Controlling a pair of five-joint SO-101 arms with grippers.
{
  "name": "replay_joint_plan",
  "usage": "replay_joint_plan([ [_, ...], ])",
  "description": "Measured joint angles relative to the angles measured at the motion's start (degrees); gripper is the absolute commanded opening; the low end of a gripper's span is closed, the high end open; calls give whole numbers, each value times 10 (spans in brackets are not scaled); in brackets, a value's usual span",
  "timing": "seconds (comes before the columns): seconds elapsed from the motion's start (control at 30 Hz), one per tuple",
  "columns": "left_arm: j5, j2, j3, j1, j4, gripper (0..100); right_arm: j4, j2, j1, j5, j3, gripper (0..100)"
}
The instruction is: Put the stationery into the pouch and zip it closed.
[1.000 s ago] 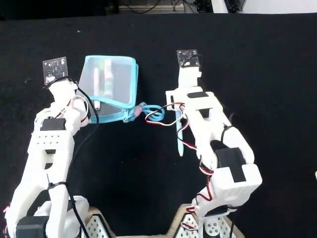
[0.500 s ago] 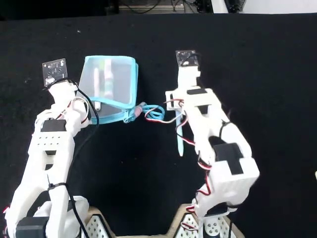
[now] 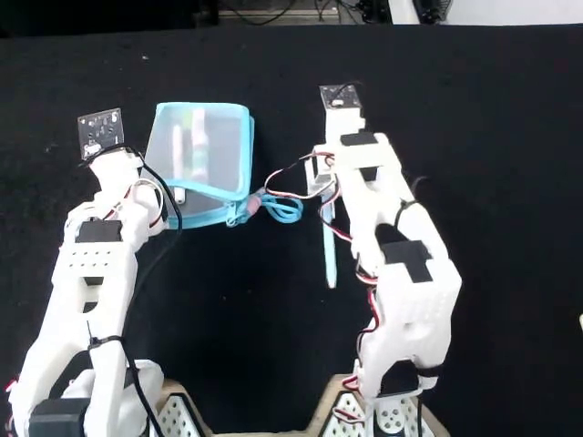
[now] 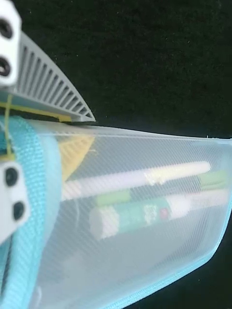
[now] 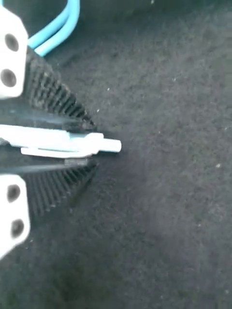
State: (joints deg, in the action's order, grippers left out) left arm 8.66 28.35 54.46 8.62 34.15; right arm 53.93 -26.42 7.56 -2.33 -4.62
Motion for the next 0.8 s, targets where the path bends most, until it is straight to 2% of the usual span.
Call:
replay_joint_plan([
  [0.27,0,0,0,0,0,30,51,20,-49,0,0,10],
  [0.5,0,0,0,0,0,30,51,135,-76,0,-63,11],
  [0.67,0,0,0,0,0,30,-7,238,-76,0,-165,11],
  [0.8,0,0,0,0,0,30,-14,301,-76,0,-202,11],
])
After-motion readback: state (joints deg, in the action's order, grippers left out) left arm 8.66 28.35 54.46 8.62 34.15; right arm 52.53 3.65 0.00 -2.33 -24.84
